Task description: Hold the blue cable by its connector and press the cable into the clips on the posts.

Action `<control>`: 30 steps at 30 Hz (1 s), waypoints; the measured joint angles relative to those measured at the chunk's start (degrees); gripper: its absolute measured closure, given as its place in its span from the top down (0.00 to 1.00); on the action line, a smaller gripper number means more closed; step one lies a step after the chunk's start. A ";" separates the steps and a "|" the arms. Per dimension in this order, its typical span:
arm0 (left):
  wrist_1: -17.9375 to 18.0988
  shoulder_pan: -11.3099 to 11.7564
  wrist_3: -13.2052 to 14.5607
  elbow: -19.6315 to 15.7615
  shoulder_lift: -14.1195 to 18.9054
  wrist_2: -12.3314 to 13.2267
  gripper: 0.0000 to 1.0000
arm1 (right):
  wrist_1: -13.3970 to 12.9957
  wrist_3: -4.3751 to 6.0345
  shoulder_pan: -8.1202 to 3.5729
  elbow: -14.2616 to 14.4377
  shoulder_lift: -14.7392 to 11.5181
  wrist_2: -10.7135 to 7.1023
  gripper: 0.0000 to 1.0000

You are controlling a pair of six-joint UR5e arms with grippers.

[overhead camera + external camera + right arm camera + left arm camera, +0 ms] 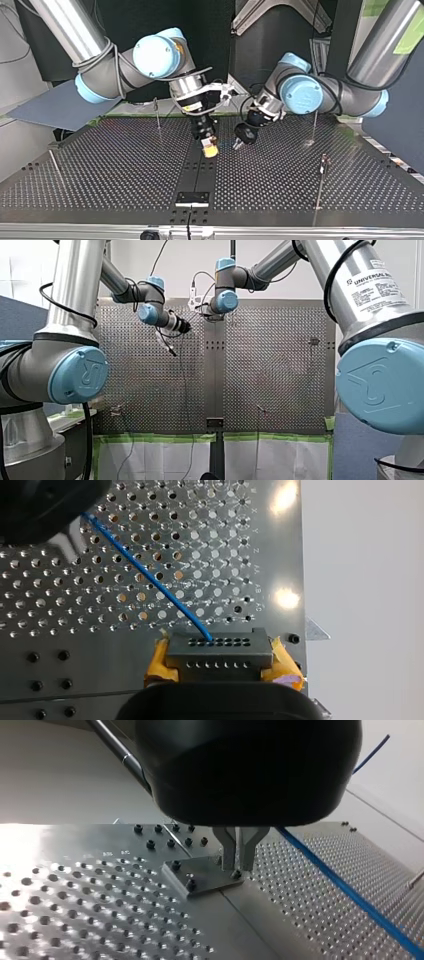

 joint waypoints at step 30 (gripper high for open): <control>-12.22 2.71 14.13 -4.03 12.32 -14.18 0.00 | -0.13 -0.17 0.71 0.00 0.47 -1.23 0.00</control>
